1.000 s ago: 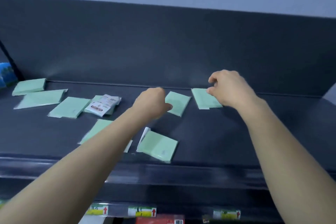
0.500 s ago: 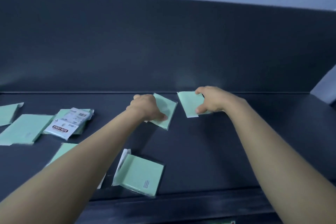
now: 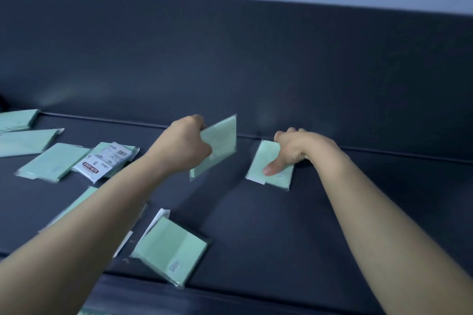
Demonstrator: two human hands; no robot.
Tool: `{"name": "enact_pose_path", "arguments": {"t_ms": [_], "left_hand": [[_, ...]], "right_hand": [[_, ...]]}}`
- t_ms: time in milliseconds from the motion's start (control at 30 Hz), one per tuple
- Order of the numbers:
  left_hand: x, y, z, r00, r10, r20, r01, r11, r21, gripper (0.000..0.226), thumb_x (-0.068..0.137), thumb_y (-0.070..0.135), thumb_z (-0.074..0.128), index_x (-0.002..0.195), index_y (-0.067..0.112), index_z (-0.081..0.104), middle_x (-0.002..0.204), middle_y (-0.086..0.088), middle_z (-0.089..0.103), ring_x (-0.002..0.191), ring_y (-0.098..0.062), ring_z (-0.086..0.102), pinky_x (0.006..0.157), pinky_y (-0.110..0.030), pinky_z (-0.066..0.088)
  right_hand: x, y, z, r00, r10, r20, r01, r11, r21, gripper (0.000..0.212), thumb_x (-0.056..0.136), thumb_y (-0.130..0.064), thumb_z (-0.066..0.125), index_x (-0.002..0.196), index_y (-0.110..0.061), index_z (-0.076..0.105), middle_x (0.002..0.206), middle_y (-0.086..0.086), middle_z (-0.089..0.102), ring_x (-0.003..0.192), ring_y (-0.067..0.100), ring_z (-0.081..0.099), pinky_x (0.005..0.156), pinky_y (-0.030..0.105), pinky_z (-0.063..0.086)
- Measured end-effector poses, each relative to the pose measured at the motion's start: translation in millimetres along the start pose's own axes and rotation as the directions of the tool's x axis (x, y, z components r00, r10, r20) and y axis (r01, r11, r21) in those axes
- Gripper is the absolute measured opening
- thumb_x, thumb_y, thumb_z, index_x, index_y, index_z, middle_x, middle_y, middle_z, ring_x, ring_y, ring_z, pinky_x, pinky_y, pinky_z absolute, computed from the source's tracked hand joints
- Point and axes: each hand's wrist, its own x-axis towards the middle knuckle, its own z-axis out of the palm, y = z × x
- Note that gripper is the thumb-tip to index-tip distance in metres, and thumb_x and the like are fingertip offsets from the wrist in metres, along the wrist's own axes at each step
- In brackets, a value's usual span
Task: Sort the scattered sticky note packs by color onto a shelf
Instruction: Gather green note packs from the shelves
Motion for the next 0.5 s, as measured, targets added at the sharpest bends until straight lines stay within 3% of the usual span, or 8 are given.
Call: {"name": "enact_pose_path", "arguments": {"t_ms": [167,267,400,500], "left_hand": [[-10,2,-4,0.999,0.032,-0.037,-0.032,0.999,-0.011,0.009,0.080,0.009,0.055,0.085,0.011,0.049,0.075,0.001,0.050,0.069,-0.023,0.050,0.052,-0.028,0.035],[-15,8,-12,0.994,0.086,-0.070,-0.090,0.994,-0.061,0.006,0.082,0.012,0.054,0.085,0.012,0.049,0.073,0.000,0.051,0.062,-0.017,0.048,0.049,-0.028,0.033],[-24,20,-20,0.974,0.194,-0.121,-0.209,0.970,-0.121,0.006,0.084,0.015,0.052,0.086,0.011,0.048,0.071,0.001,0.050,0.059,-0.015,0.046,0.047,-0.027,0.032],[-35,29,-23,0.947,0.299,-0.119,-0.317,0.930,-0.185,0.006,0.086,0.015,0.052,0.090,0.011,0.049,0.073,0.002,0.052,0.059,-0.014,0.047,0.048,-0.027,0.034]], "right_hand": [[-12,2,-7,0.977,-0.069,-0.204,0.118,0.965,0.235,0.050,0.081,-0.037,0.073,0.117,-0.008,0.055,0.121,0.003,0.051,0.101,0.021,0.048,0.078,0.031,0.043],[-32,12,-8,0.929,-0.055,-0.367,0.230,0.860,0.455,0.021,0.085,-0.023,0.069,0.100,-0.015,0.056,0.107,-0.002,0.049,0.082,0.014,0.048,0.064,0.026,0.037],[-71,22,-4,0.858,0.112,-0.501,0.283,0.711,0.644,0.016,0.083,-0.012,0.067,0.090,-0.016,0.053,0.103,0.001,0.056,0.075,0.016,0.051,0.061,0.028,0.040],[-112,25,6,0.751,0.281,-0.598,0.312,0.647,0.696,0.022,0.083,-0.004,0.061,0.097,-0.019,0.054,0.101,0.004,0.063,0.081,0.023,0.061,0.060,0.030,0.046]]}}
